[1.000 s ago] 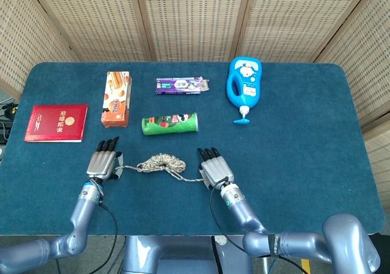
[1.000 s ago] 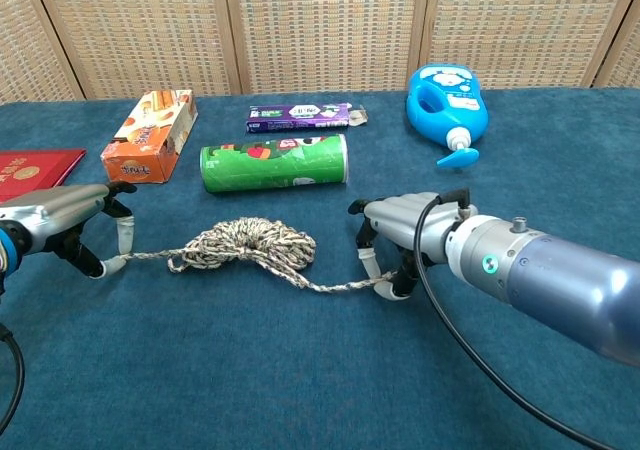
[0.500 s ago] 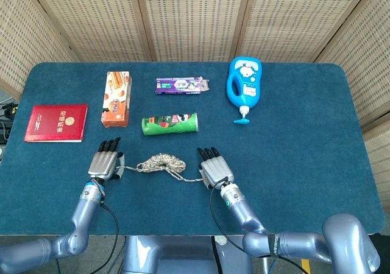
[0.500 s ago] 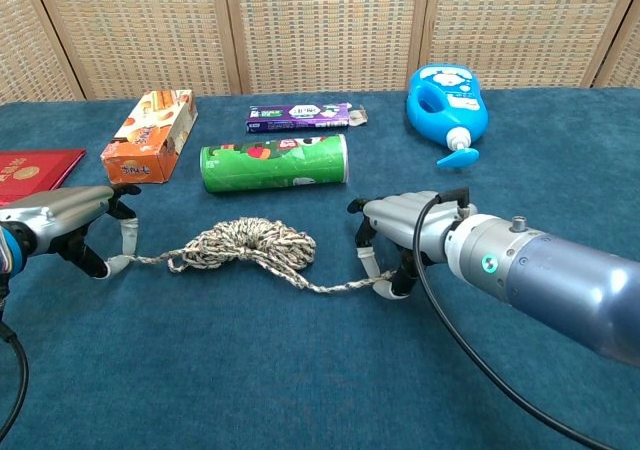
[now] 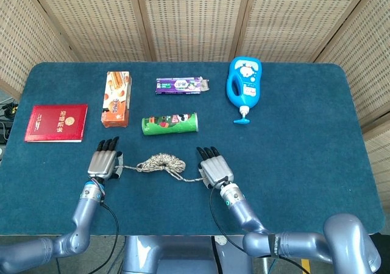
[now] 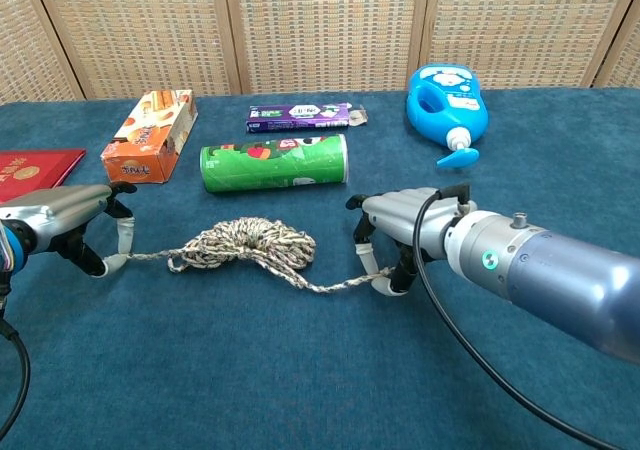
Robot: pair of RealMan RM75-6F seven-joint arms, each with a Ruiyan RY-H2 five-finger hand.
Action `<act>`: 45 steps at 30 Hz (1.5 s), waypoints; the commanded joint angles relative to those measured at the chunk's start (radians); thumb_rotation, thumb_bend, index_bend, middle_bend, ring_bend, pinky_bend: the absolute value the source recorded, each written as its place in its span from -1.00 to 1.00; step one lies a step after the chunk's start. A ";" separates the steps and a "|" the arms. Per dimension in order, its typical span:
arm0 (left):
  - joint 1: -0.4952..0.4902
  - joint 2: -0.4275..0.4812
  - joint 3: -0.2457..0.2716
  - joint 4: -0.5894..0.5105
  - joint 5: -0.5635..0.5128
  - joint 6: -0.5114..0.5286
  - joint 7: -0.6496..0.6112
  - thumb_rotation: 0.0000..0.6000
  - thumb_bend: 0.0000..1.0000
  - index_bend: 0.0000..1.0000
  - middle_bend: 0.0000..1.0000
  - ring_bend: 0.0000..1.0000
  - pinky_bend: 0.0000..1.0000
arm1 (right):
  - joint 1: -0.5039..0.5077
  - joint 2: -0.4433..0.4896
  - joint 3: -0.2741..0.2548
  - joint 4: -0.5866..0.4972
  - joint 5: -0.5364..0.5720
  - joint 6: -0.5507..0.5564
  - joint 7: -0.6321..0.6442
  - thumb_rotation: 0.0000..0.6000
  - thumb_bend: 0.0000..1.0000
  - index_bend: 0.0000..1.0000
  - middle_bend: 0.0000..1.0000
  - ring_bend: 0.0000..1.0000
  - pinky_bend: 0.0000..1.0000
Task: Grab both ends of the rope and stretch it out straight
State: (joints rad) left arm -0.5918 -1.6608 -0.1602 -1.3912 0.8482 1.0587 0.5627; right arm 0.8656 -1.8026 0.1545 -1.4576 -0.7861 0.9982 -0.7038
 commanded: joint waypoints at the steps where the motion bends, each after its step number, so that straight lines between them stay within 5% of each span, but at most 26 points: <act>1: 0.000 0.005 0.001 -0.007 0.007 0.009 0.002 1.00 -0.14 0.60 -1.00 -1.00 -1.00 | 0.000 0.002 0.001 -0.003 -0.001 0.001 0.000 1.00 -0.10 0.35 -1.00 -1.00 -1.00; 25: 0.026 0.247 -0.035 -0.060 0.018 0.048 -0.032 1.00 -0.12 0.66 -1.00 -1.00 -1.00 | -0.055 0.146 -0.011 -0.040 -0.011 0.054 0.012 1.00 -0.10 0.36 -1.00 -1.00 -1.00; 45: 0.054 0.299 -0.029 -0.030 0.023 0.033 -0.109 1.00 -0.12 0.67 -1.00 -1.00 -1.00 | -0.116 0.268 -0.008 -0.048 0.009 0.079 0.043 1.00 -0.10 0.36 -1.00 -1.00 -1.00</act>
State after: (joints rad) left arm -0.5376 -1.3613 -0.1889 -1.4214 0.8706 1.0918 0.4535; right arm 0.7495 -1.5350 0.1468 -1.5056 -0.7777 1.0774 -0.6606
